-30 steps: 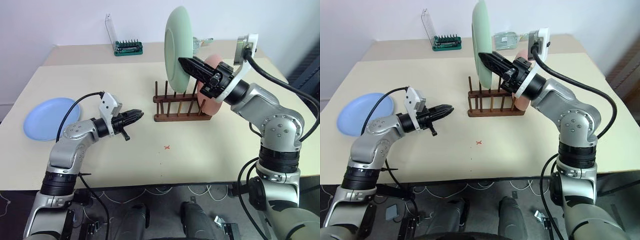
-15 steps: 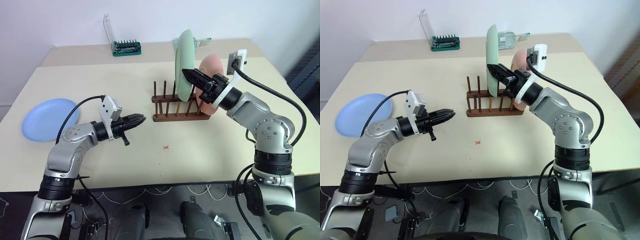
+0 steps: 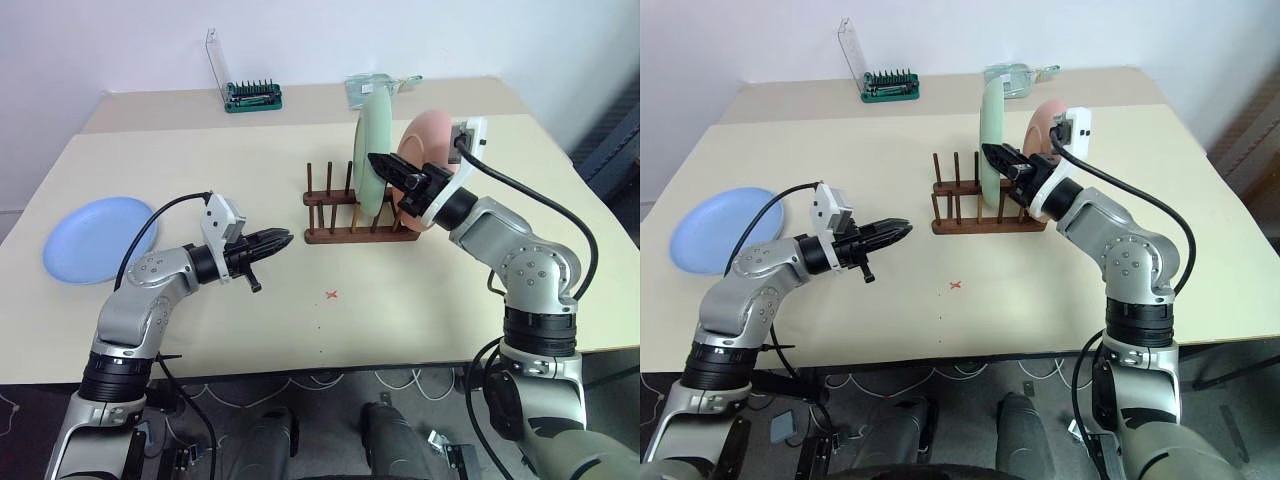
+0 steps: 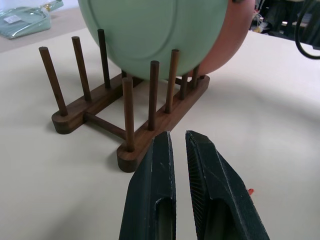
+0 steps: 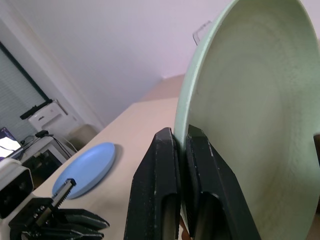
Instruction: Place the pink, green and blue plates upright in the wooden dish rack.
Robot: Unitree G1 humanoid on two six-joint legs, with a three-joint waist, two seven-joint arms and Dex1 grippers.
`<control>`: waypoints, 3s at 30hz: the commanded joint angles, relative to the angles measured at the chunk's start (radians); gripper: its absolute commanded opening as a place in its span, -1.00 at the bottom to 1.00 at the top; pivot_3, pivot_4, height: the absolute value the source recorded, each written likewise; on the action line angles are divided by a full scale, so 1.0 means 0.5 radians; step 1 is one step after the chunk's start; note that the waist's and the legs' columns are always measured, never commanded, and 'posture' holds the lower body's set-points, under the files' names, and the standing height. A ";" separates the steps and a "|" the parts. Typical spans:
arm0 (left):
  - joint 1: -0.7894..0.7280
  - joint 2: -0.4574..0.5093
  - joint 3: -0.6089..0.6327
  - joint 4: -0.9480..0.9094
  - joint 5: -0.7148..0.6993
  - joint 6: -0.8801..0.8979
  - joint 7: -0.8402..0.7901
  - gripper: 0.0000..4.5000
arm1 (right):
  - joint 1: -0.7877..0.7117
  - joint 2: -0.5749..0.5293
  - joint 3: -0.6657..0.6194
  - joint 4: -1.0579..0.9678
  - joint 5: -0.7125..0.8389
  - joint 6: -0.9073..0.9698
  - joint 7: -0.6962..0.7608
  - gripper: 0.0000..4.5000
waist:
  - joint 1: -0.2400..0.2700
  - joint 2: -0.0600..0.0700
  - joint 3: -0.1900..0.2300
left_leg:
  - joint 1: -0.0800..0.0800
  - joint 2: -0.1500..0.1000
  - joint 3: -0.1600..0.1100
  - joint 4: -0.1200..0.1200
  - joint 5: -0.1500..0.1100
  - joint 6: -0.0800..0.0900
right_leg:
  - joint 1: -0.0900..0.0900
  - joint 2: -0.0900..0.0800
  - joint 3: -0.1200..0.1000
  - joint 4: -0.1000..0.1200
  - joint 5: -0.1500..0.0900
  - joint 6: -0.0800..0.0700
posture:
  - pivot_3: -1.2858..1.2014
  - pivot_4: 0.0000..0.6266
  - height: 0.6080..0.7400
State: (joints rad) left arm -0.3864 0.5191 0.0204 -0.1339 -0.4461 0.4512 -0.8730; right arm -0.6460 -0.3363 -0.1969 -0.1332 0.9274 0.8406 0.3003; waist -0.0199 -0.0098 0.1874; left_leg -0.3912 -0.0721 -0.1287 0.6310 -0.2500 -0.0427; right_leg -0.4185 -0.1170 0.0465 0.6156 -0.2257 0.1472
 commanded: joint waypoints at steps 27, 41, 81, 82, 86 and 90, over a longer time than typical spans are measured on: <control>-0.172 0.028 0.315 0.114 -0.033 0.153 0.400 0.67 | -0.336 -0.817 0.694 -0.356 -1.296 -0.865 0.729 0.68 | 0.003 -0.002 0.001 | -0.001 0.000 0.003 0.001 0.000 0.000 | 0.000 0.000 0.000 -0.002 0.000 0.000 | 0.03 -0.52 1.00; -0.124 0.213 1.254 0.512 0.243 0.376 1.667 0.98 | -0.453 -0.457 1.019 -0.103 -1.757 -1.351 0.909 0.68 | -0.050 -0.007 0.000 | -0.001 0.001 0.000 -0.002 0.001 -0.003 | -0.006 0.000 0.000 0.000 0.001 0.000 | 0.03 -0.52 1.00; -0.600 -0.295 0.682 -0.056 0.031 0.121 1.641 -0.98 | -0.400 -0.333 1.047 0.100 -2.217 -1.802 0.852 0.68 | -0.002 -0.031 -0.003 | -0.003 0.000 0.000 -0.003 0.010 -0.018 | -0.006 0.000 -0.002 0.001 0.002 -0.003 | 0.03 -0.52 1.00; -0.623 -0.327 0.653 -0.102 0.014 0.127 1.640 -0.98 | -0.405 -0.323 1.056 0.121 -2.254 -1.836 0.831 0.68 | -0.009 -0.031 -0.003 | -0.003 0.001 0.001 -0.003 0.010 -0.018 | -0.007 0.000 -0.001 0.001 0.002 -0.003 | 0.03 -0.52 1.00; -0.664 -0.363 0.588 -0.187 -0.020 0.177 1.611 -0.98 | -0.455 -0.286 1.070 0.220 -2.404 -1.952 0.725 0.68 | -0.046 -0.030 -0.003 | -0.003 0.002 0.001 -0.004 0.011 -0.020 | -0.010 0.001 -0.001 0.004 0.002 -0.003 | 0.03 -0.52 1.00; -0.693 -0.365 0.562 -0.245 -0.075 0.222 1.578 -0.98 | -0.494 -0.268 1.108 0.328 -2.542 -2.060 0.663 0.68 | -0.046 -0.030 -0.003 | -0.003 0.002 0.001 -0.004 0.011 -0.020 | -0.011 0.001 -0.001 0.004 0.002 -0.003 | 0.03 -0.52 1.00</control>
State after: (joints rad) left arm -0.7038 0.3239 0.2982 -0.2000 -0.4640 0.5644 -0.0727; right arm -0.8653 -0.4777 0.3531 0.0302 -0.3153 -0.1527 0.6555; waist -0.0429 -0.0251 0.1862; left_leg -0.3926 -0.0713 -0.1281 0.6288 -0.2444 -0.0527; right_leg -0.4237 -0.1163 0.0460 0.6177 -0.2245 0.1459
